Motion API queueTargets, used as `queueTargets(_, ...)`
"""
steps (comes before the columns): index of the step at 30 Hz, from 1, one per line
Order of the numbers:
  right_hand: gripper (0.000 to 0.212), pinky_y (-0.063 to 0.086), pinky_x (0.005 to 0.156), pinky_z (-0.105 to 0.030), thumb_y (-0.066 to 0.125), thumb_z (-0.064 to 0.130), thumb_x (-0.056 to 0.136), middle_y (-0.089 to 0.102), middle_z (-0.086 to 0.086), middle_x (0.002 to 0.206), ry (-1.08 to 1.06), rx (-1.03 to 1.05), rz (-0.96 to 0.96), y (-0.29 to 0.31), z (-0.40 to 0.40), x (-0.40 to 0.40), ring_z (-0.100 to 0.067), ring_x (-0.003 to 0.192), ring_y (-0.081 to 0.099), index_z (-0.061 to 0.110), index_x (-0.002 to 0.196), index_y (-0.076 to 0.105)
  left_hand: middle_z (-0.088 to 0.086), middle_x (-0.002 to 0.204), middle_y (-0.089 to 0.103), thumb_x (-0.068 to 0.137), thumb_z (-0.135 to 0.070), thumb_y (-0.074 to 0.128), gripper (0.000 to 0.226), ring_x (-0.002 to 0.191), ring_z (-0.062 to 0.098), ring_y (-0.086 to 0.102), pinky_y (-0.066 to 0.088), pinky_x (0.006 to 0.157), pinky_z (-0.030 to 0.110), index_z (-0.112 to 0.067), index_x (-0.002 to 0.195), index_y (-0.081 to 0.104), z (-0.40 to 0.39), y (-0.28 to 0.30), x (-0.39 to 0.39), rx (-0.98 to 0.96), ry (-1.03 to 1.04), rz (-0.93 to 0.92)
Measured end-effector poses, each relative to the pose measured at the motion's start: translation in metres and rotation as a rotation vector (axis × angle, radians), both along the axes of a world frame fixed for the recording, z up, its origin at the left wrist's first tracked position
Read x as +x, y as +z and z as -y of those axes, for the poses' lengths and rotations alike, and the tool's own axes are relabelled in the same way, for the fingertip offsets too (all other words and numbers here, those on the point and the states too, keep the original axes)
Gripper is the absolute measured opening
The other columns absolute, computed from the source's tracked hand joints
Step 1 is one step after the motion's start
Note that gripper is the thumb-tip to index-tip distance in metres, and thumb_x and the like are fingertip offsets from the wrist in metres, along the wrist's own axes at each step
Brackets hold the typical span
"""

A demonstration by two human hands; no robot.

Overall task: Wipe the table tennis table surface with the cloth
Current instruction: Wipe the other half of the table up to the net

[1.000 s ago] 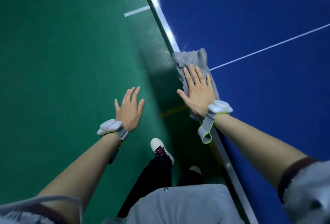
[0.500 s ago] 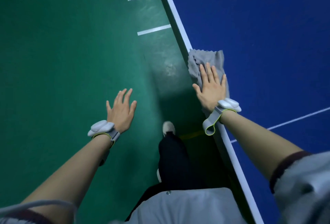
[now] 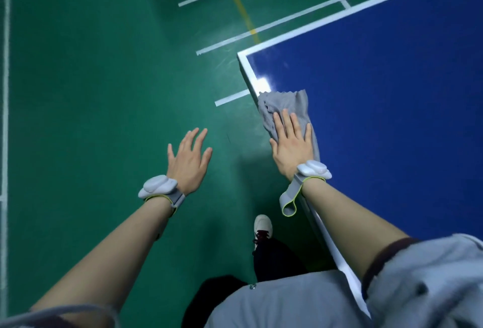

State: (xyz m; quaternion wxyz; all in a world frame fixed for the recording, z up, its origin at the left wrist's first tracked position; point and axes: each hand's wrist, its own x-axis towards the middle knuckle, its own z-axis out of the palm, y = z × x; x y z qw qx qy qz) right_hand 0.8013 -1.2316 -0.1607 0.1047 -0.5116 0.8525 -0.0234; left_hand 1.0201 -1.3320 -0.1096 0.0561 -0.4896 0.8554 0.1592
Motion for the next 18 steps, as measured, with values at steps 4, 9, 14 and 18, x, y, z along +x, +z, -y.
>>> queueTargets(4, 0.062, -0.007, 0.114, -0.047, 0.027, 0.039, 0.101, -0.008, 0.0, 0.159, 0.002, 0.003, 0.023, 0.002, 0.06, -0.01, -0.019, 0.146, -0.007, 0.022, 0.15, -0.005, -0.002, 0.155, 0.017, 0.098, -0.04, 0.025, 0.051, 0.143, 0.016, 0.011, 0.003, 0.112, 0.055, -0.025, 0.147, 0.018, 0.053, 0.004, -0.021, 0.007, 0.042, -0.018)
queueTargets(9, 0.061, -0.007, 0.114, -0.048, 0.026, 0.038, 0.101, -0.007, -0.001, 0.159, -0.01, -0.013, 0.032, 0.0, 0.128, -0.023, -0.019, 0.146, -0.006, 0.021, 0.15, -0.005, -0.002, 0.155, 0.017, 0.098, -0.039, 0.026, 0.051, 0.143, 0.015, 0.011, 0.003, 0.112, 0.055, -0.025, 0.147, 0.018, 0.103, -0.003, -0.046, 0.039, -0.038, -0.009)
queueTargets(14, 0.061, -0.01, 0.114, -0.046, 0.026, 0.042, 0.101, -0.006, 0.0, 0.159, -0.114, -0.037, 0.053, -0.001, 0.182, -0.031, -0.019, 0.146, -0.006, 0.022, 0.151, -0.002, -0.003, 0.155, 0.016, 0.098, -0.04, 0.025, 0.051, 0.143, 0.014, 0.01, 0.002, 0.112, 0.055, -0.026, 0.147, 0.018, 0.175, -0.015, -0.076, 0.05, -0.184, 0.008)
queueTargets(18, 0.066, -0.017, 0.111, -0.041, 0.022, 0.055, 0.097, -0.003, 0.003, 0.159, -0.301, -0.078, 0.097, -0.001, 0.226, -0.035, -0.016, 0.146, -0.006, 0.025, 0.151, 0.001, -0.003, 0.155, 0.017, 0.098, -0.039, 0.026, 0.05, 0.143, 0.014, 0.011, 0.004, 0.112, 0.056, -0.026, 0.146, 0.018, 0.24, -0.021, -0.104, 0.064, -0.301, 0.001)
